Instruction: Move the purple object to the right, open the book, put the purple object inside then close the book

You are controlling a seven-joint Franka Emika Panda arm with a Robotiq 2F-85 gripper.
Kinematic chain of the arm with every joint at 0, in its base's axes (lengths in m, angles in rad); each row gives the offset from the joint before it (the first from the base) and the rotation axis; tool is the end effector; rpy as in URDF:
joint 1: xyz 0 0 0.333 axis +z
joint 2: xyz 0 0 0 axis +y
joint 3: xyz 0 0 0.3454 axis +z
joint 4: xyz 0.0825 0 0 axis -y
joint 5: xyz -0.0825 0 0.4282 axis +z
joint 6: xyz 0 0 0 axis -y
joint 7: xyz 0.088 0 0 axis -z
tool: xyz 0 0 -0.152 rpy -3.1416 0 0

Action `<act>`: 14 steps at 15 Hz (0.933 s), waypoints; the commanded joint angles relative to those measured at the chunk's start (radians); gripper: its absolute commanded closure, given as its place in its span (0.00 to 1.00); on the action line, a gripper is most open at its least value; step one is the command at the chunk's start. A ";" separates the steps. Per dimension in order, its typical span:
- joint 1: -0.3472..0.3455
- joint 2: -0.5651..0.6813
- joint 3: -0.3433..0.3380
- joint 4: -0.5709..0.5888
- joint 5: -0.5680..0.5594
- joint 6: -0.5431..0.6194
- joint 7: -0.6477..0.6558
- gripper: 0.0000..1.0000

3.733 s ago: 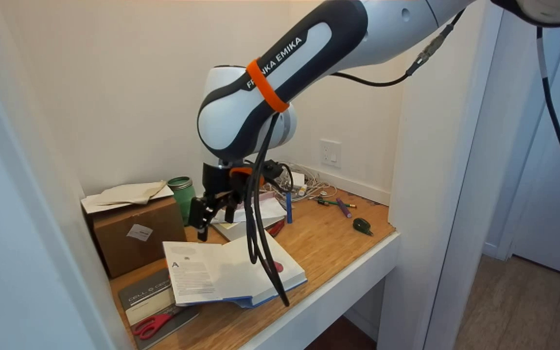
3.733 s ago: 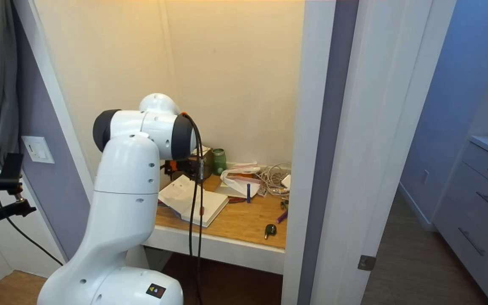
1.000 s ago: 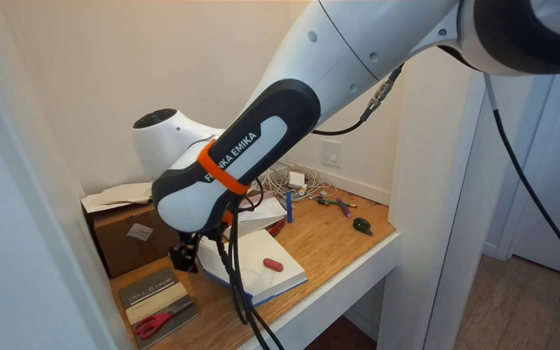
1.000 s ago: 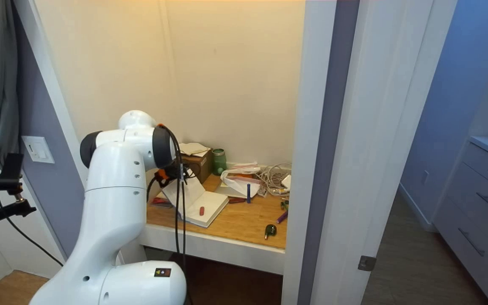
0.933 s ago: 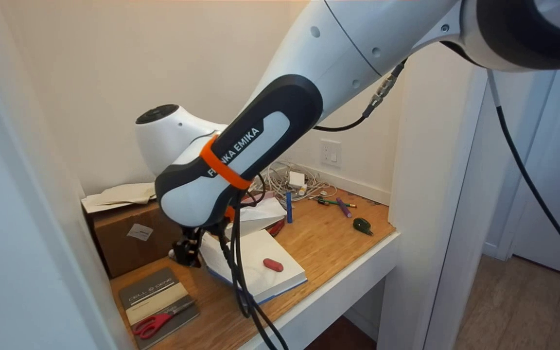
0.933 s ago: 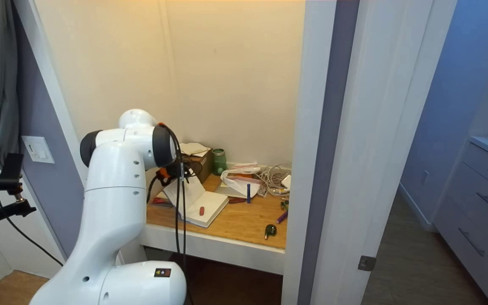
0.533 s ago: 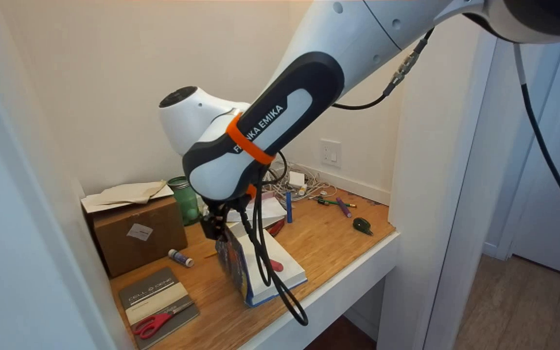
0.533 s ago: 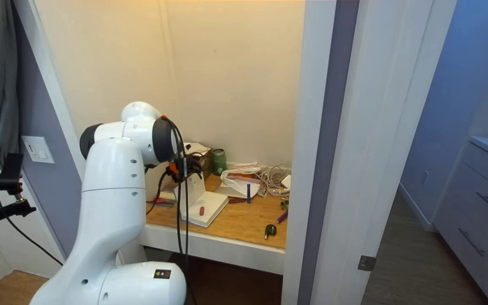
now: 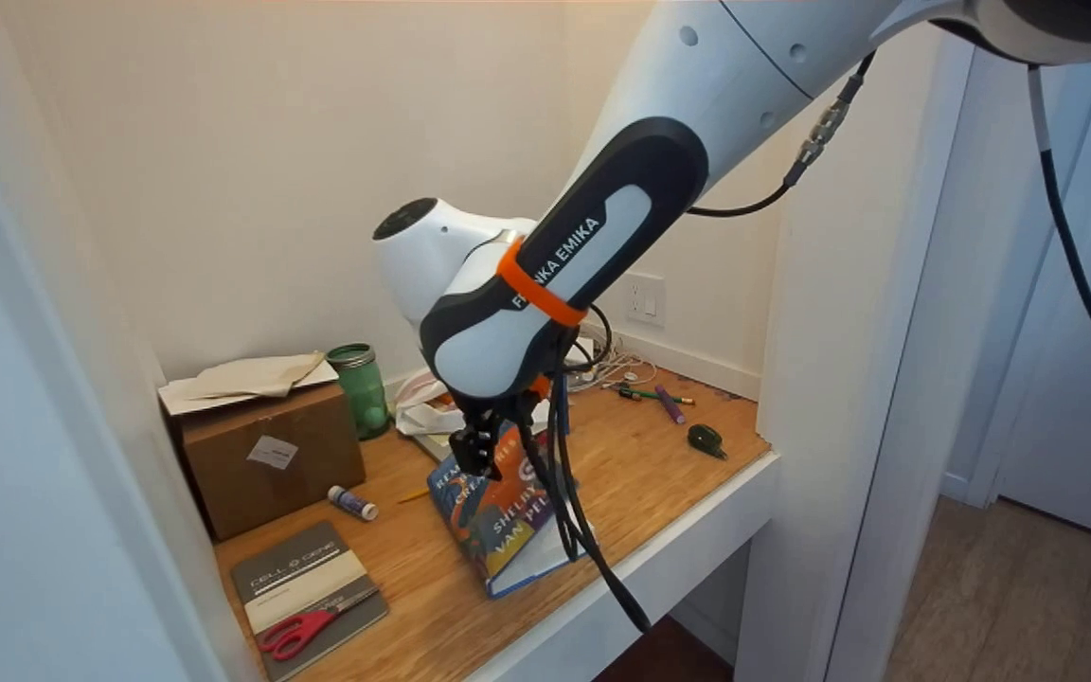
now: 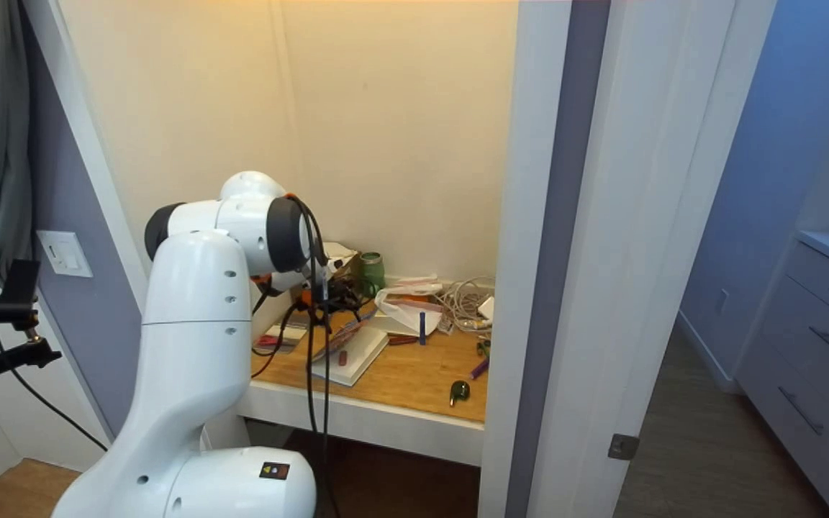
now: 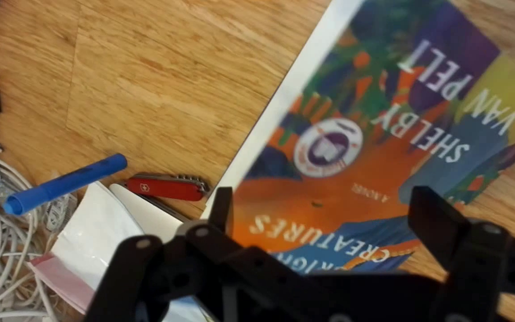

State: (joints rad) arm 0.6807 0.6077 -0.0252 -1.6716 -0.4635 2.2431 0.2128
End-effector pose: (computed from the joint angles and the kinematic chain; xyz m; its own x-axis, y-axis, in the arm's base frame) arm 0.5959 0.4239 0.2041 0.7363 0.6766 -0.0135 0.6340 -0.6827 0.3634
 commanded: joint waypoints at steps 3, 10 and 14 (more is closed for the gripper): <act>-0.015 -0.116 0.014 -0.072 -0.076 -0.052 0.108 0.00; -0.076 -0.233 0.097 -0.121 0.008 -0.037 0.144 0.00; -0.125 -0.294 0.161 -0.168 0.094 -0.059 0.141 0.00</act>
State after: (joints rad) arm 0.6040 0.3827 0.0794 -1.7719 -0.4388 2.1966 0.3468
